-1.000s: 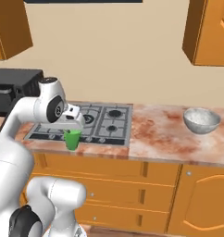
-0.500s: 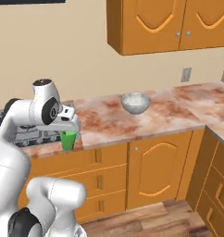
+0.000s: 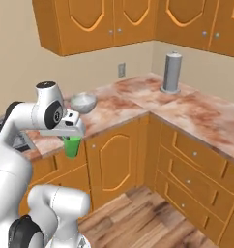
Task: Pick the cup and bowl from the counter and place them on the counter next to the sink.
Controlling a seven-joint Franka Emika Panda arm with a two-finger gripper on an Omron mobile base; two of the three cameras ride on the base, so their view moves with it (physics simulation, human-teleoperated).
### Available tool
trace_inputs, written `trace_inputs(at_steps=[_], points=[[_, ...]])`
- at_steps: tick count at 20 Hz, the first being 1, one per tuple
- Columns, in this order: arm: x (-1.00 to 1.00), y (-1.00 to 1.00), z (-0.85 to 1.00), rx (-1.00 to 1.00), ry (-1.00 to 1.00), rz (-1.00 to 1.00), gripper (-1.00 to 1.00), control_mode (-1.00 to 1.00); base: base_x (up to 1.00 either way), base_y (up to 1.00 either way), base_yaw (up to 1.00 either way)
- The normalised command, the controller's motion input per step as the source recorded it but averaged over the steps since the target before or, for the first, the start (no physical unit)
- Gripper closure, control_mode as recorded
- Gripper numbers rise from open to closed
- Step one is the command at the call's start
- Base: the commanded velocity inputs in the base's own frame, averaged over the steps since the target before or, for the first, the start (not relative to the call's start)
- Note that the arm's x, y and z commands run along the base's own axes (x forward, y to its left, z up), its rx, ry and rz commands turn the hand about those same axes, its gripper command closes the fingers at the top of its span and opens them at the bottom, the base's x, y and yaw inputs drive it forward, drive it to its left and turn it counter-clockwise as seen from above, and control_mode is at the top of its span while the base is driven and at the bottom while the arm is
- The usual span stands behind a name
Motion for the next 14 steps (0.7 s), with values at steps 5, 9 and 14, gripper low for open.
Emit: trace_inputs(at_steps=[5, 9, 14], points=[[0.00, 0.00, 0.00, 0.00, 0.00, 0.00, 1.00, 1.00, -0.06, -0.39, -0.60], [0.00, 0.00, 0.00, 0.00, 0.00, 0.00, 1.00, 1.00, 0.00, -0.22, -0.72], [0.00, 0.00, 0.00, 0.00, 0.00, 0.00, 1.00, 1.00, 0.00, -0.08, -0.82]])
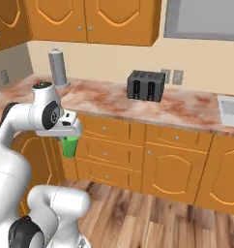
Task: Pick the cup and bowl from the counter and place them on the counter next to the sink.
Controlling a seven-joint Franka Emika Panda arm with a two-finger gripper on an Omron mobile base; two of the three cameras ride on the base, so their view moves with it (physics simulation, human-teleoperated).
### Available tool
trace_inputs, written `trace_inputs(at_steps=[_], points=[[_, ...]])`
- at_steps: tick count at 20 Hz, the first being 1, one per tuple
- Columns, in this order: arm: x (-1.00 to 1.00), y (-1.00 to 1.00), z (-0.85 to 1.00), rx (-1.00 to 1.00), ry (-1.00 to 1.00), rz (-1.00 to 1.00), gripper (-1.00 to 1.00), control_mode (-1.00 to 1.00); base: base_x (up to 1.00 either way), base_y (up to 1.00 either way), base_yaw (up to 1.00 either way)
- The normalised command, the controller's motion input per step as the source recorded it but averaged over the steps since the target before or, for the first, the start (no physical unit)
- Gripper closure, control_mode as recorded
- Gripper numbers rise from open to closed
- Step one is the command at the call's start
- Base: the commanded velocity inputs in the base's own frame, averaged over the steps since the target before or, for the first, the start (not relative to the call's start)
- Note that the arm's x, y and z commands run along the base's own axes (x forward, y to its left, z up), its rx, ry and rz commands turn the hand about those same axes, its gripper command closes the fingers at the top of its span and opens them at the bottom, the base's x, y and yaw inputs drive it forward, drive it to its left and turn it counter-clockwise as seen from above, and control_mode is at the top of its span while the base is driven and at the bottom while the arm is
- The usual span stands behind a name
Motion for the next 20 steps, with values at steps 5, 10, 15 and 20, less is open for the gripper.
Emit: trace_inputs(at_steps=[5, 10, 15, 20], points=[[0.00, 0.00, 0.00, 0.00, 0.00, 0.00, 1.00, 1.00, 0.13, -0.16, -0.65], [0.00, 0.00, 0.00, 0.00, 0.00, 0.00, 1.00, 1.00, 0.46, -0.11, 0.08], [0.00, 0.00, 0.00, 0.00, 0.00, 0.00, 1.00, 1.00, 1.00, -0.39, 0.21], [0.00, 0.00, 0.00, 0.00, 0.00, 0.00, 1.00, 1.00, 1.00, -0.62, 0.14]])
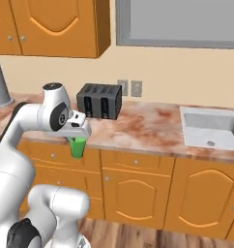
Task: Pick the cup and bowl from the counter and place them on the counter next to the sink.
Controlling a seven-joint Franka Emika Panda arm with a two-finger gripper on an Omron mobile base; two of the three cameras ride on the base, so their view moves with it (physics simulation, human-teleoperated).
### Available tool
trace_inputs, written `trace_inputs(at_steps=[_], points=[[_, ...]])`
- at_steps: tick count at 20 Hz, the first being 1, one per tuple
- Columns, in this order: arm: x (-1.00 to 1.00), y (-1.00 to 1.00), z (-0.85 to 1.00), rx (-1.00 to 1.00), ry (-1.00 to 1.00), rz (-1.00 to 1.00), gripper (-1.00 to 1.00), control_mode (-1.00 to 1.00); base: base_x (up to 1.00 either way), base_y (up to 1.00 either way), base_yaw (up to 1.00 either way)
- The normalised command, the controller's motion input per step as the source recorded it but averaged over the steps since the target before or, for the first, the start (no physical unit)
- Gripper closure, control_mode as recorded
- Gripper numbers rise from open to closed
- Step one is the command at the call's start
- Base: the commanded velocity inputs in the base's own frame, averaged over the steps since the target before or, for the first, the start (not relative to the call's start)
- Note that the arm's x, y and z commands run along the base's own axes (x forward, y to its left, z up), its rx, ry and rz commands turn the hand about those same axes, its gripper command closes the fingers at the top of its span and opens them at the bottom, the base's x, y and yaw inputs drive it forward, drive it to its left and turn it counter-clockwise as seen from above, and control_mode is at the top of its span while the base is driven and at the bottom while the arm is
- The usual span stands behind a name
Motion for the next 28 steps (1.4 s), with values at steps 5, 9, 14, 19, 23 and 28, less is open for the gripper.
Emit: trace_inputs(at_steps=[5, 9, 14, 19, 23, 28], points=[[0.00, 0.00, 0.00, 0.00, 0.00, 0.00, 1.00, 1.00, 1.00, -0.89, 0.11], [0.00, 0.00, 0.00, 0.00, 0.00, 0.00, 1.00, 1.00, 1.00, -0.68, 0.08], [0.00, 0.00, 0.00, 0.00, 0.00, 0.00, 1.00, 1.00, 1.00, -0.38, 0.00], [0.00, 0.00, 0.00, 0.00, 0.00, 0.00, 1.00, 1.00, 0.49, -0.22, 0.00], [0.00, 0.00, 0.00, 0.00, 0.00, 0.00, 1.00, 1.00, 0.00, 0.00, 0.00], [0.00, 0.00, 0.00, 0.00, 0.00, 0.00, 1.00, 1.00, 0.00, 0.00, 0.00]])
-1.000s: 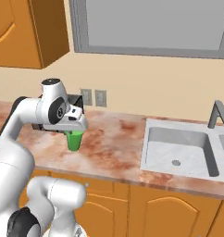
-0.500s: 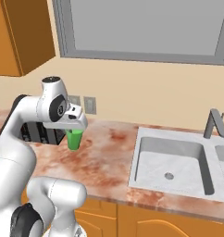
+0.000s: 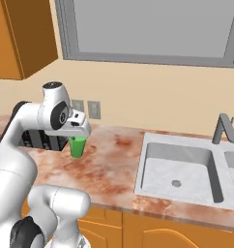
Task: Pick the cup and bowl from the counter and place them on the counter next to the sink.
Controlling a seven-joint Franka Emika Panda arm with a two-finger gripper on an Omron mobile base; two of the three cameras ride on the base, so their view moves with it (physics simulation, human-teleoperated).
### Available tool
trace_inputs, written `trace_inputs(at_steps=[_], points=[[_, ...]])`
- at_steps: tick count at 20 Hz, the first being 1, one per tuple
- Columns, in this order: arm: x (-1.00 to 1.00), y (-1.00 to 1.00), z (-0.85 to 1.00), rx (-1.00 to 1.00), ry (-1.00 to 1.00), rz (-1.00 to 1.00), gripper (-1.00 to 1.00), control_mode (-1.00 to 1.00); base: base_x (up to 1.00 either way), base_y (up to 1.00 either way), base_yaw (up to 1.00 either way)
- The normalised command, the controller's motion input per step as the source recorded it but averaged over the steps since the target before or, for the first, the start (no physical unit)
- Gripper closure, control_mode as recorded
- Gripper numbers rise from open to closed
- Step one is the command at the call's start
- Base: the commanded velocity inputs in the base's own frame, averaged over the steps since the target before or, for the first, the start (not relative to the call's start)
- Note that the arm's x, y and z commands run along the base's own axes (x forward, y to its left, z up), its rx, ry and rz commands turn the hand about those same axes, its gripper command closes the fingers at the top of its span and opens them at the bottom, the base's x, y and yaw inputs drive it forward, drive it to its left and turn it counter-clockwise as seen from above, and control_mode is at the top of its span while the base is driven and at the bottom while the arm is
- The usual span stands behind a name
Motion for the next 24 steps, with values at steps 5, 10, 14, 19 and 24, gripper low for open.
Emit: trace_inputs(at_steps=[5, 10, 14, 19, 24], points=[[0.00, 0.00, -0.01, 0.01, 0.00, 0.00, 1.00, -1.00, 0.00, 0.00, 0.00], [0.00, -0.12, -0.08, 0.02, 0.00, 0.00, 1.00, -1.00, 0.00, 0.00, 0.00], [0.07, -0.56, -0.04, 0.03, 0.00, 0.00, 1.00, -1.00, 0.00, 0.00, 0.00], [0.18, -0.63, -0.17, 0.00, 0.01, -0.06, 1.00, -1.00, 0.00, 0.00, 0.00], [0.13, -0.48, -0.16, -0.05, 0.10, -0.10, 1.00, -1.00, 0.00, 0.00, 0.00]])
